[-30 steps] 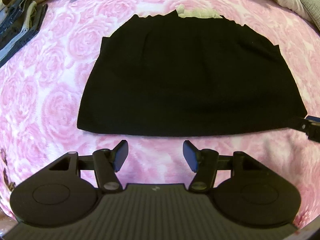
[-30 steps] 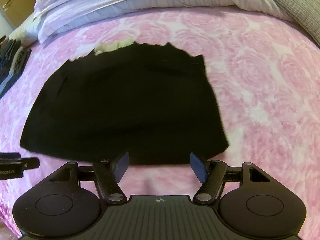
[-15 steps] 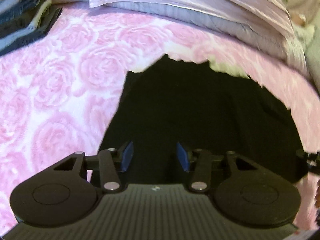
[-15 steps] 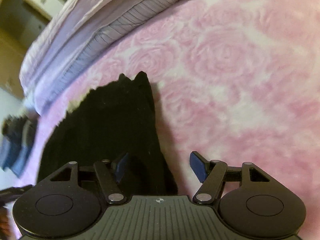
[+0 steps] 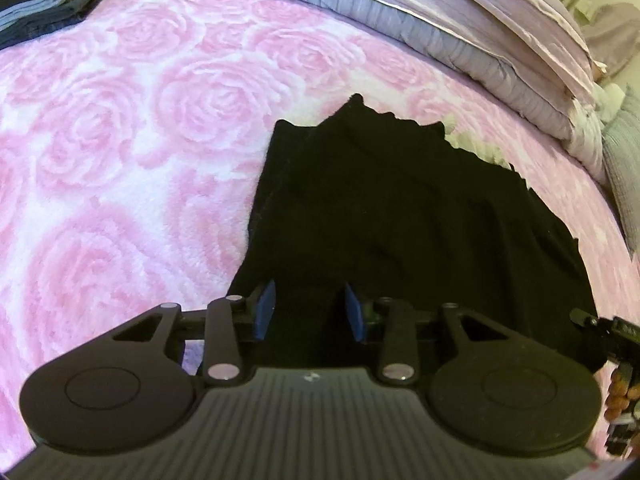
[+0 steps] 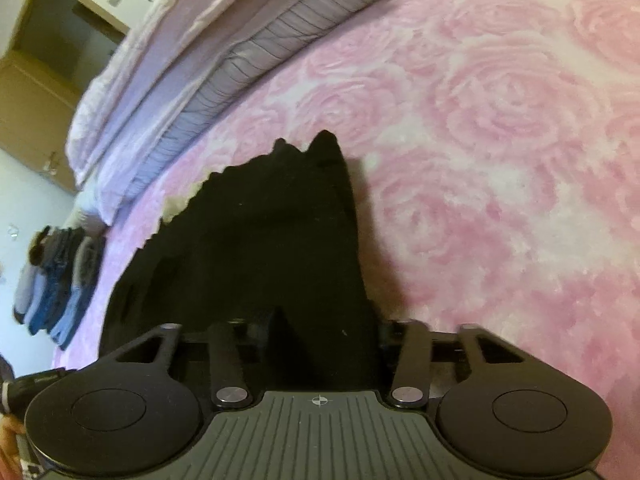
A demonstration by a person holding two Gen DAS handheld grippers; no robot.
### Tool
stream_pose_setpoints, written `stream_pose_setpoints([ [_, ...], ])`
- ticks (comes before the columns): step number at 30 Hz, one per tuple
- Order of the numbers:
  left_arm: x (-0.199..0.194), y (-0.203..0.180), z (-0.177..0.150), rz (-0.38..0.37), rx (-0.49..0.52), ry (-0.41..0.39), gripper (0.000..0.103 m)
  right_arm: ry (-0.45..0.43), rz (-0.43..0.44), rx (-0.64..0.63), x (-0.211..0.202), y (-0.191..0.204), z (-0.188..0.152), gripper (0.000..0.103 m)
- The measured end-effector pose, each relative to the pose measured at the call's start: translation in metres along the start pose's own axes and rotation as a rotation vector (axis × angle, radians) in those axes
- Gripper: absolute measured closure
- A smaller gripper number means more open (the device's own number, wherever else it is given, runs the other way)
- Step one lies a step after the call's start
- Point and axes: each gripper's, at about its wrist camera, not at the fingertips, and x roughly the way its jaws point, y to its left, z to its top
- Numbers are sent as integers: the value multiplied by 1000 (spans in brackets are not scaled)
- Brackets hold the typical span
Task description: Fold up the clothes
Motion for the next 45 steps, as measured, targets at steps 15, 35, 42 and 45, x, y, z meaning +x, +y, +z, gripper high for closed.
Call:
stream_pose_setpoints([
  [15,-39,72,31,-17,68,56,76,-30,-797,-661,48,258,-33,89],
  [35,-63,164,2,-104,-129,156,76,92,-447,-1018,128,412,-200,52],
  [42,-51,104,34,-346,-147,164,71,-51,-408,-414,33,344,-131,52],
  [45,-28,78,43,-412,-166,199,66,-69,-508,-167,29,286,-100,52],
])
